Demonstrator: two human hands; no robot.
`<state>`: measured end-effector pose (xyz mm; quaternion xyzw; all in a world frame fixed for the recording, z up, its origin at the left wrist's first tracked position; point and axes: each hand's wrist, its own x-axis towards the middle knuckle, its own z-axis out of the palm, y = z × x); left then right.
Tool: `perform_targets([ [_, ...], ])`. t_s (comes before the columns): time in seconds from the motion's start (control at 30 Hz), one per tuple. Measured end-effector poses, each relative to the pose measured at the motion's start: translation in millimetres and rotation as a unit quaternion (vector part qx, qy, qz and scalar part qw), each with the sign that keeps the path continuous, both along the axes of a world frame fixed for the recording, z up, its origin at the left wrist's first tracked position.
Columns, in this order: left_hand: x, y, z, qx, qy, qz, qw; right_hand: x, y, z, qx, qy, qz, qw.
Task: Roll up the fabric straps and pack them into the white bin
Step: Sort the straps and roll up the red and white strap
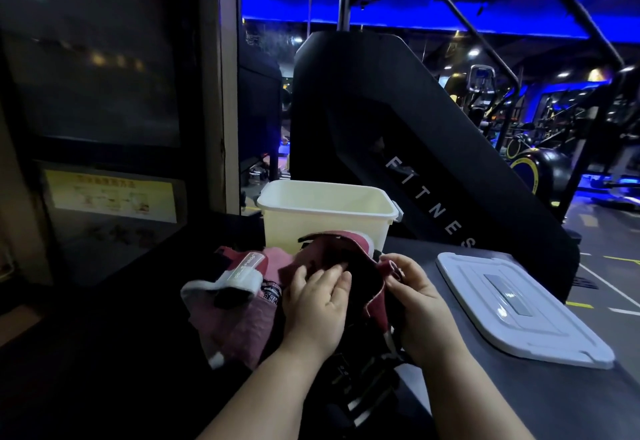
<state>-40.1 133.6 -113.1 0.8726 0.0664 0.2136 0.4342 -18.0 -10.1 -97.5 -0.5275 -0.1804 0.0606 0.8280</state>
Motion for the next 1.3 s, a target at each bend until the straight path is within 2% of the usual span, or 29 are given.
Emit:
perform_targets([
  [0.13,-2.1,-0.1,2.5,-0.005,-0.023,-0.019,1.0,-1.5,6.7,0.2,0.046,0.033,0.017,0.998],
  [0.27,-7.7,-1.2,6.6,0.003,-0.064,-0.039,0.997,-1.2,9.6,-0.8,0.05,0.048,0.012,0.998],
  [0.43,-6.4,-1.5,3.7,0.015,-0.119,-0.025,0.992,-2.5,3.5,2.5,0.007,0.034,-0.01,0.999],
  [0.63,0.8,-0.2,-4.5,0.031,-0.158,-0.009,0.987,-0.4,-2.3,12.9,-0.11,0.005,-0.047,0.993],
  [0.73,8.0,0.2,-10.2,0.048,-0.142,-0.013,0.989,-1.9,3.6,11.1,-0.193,-0.01,-0.083,0.978],
  [0.87,7.0,1.6,-0.7,-0.085,-0.105,0.004,0.991,-3.5,8.3,7.5,-0.192,0.014,-0.129,0.973],
  [0.93,7.3,3.9,1.9,-0.075,-0.076,0.022,0.994,-3.5,5.7,7.6,-0.194,0.013,-0.132,0.972],
  [1.1,16.5,5.5,2.5,-0.061,-0.001,0.043,0.997,-6.2,7.7,11.2,-0.123,0.022,-0.09,0.988],
  [1.23,16.2,4.1,3.2,-0.029,-0.014,0.072,0.997,-5.6,6.8,12.3,-0.09,0.034,-0.077,0.992],
  [1.3,14.6,4.0,5.6,-0.057,-0.04,0.082,0.994,-4.9,7.1,11.3,-0.09,0.03,-0.073,0.993],
])
